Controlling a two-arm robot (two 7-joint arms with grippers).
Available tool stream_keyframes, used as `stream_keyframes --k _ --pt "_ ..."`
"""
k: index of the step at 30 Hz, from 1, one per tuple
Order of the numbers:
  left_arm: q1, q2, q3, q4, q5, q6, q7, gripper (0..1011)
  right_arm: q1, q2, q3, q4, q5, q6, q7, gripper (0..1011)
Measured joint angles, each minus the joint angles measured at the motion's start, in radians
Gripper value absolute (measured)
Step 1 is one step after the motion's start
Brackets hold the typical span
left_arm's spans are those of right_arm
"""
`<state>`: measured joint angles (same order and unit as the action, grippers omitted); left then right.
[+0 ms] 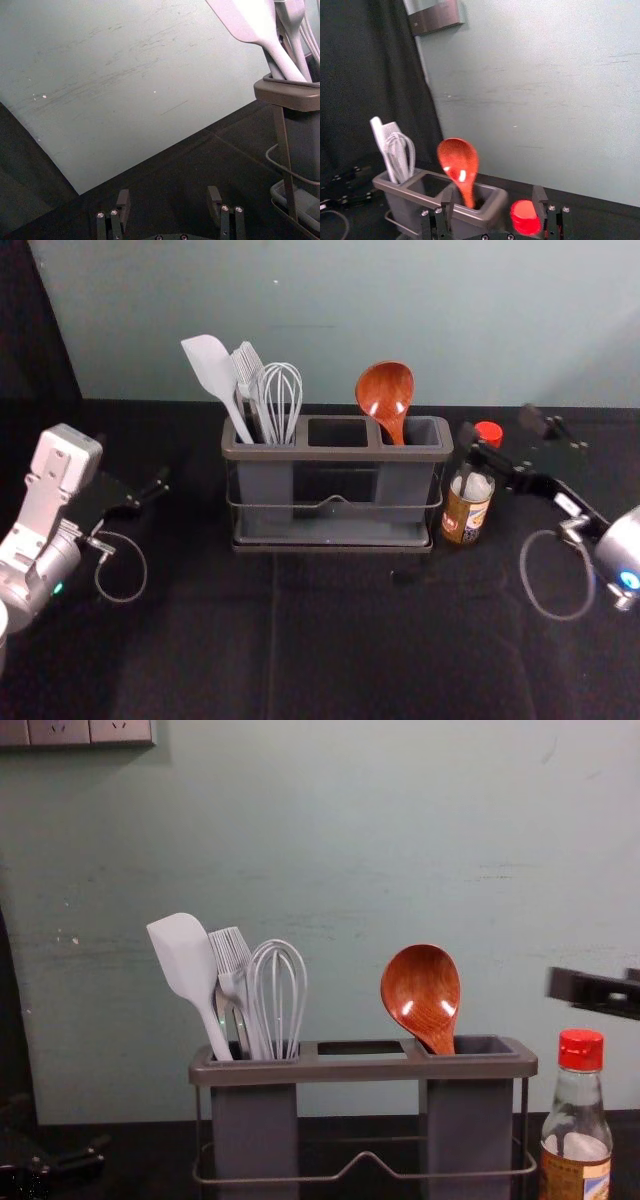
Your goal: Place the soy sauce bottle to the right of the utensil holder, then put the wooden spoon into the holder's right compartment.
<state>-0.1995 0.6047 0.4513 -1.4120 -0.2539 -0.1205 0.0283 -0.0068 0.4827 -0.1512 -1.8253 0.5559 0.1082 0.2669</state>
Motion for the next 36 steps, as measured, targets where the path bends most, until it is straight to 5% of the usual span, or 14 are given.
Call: stream_keyframes --k 8,15,22,36 --pt "0.000 0.000 0.000 0.000 0.000 0.000 0.000 1005 -0.070 0.019 0.082 0.000 -0.018 -0.065 -0.019 1003" --pt "0.000 0.000 0.000 0.000 0.000 0.000 0.000 1005 -0.076 0.001 0.112 0.047 -0.062 -0.104 -0.038 1003" --pt "0.000 0.000 0.000 0.000 0.000 0.000 0.000 1005 -0.043 -0.026 0.113 0.128 -0.113 -0.132 -0.057 1003" --pt "0.000 0.000 0.000 0.000 0.000 0.000 0.000 1005 0.086 -0.094 0.045 0.352 -0.312 -0.220 -0.115 1003"
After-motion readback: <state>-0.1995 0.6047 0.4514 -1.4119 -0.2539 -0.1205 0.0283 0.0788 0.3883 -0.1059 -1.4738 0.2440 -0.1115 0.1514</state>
